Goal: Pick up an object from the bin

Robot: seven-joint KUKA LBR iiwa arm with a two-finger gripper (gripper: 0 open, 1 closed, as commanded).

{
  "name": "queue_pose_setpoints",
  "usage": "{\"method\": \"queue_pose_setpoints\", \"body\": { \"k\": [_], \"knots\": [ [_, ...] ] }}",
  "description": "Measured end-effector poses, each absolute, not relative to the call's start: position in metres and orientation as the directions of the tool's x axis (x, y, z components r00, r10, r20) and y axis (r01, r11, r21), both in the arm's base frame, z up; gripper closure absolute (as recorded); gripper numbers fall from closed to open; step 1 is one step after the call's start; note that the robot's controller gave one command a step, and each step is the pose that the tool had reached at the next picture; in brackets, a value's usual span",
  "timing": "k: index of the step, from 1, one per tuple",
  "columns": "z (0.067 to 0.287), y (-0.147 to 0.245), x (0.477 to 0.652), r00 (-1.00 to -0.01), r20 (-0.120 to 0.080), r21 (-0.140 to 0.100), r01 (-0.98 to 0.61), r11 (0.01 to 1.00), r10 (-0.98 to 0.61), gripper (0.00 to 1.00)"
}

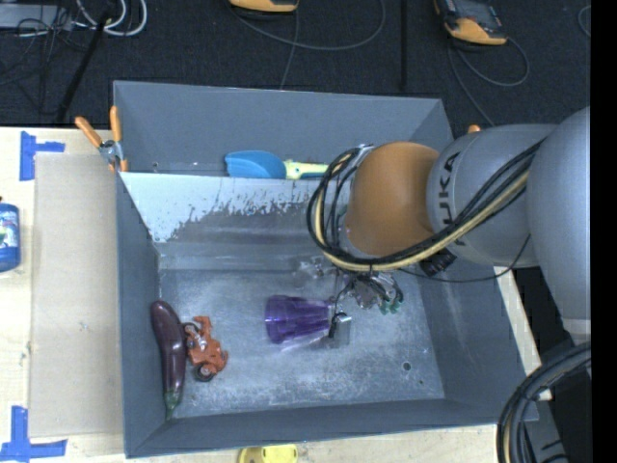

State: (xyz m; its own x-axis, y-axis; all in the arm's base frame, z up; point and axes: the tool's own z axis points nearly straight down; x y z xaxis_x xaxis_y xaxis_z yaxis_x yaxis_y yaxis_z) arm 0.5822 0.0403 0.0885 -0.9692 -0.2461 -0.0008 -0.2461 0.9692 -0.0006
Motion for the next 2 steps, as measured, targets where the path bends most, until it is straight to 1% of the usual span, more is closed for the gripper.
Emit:
{"method": "queue_pose_setpoints", "body": {
  "k": [1,2],
  "knots": [
    [0.0692,0.0549,0.5544,-0.987,0.002,0.001,-0.158,0.987,-0.158,1.00],
    [0.0692,0.0550,0.5544,-0.987,0.002,0.000,-0.158,0.987,-0.158,1.00]
  ]
}}
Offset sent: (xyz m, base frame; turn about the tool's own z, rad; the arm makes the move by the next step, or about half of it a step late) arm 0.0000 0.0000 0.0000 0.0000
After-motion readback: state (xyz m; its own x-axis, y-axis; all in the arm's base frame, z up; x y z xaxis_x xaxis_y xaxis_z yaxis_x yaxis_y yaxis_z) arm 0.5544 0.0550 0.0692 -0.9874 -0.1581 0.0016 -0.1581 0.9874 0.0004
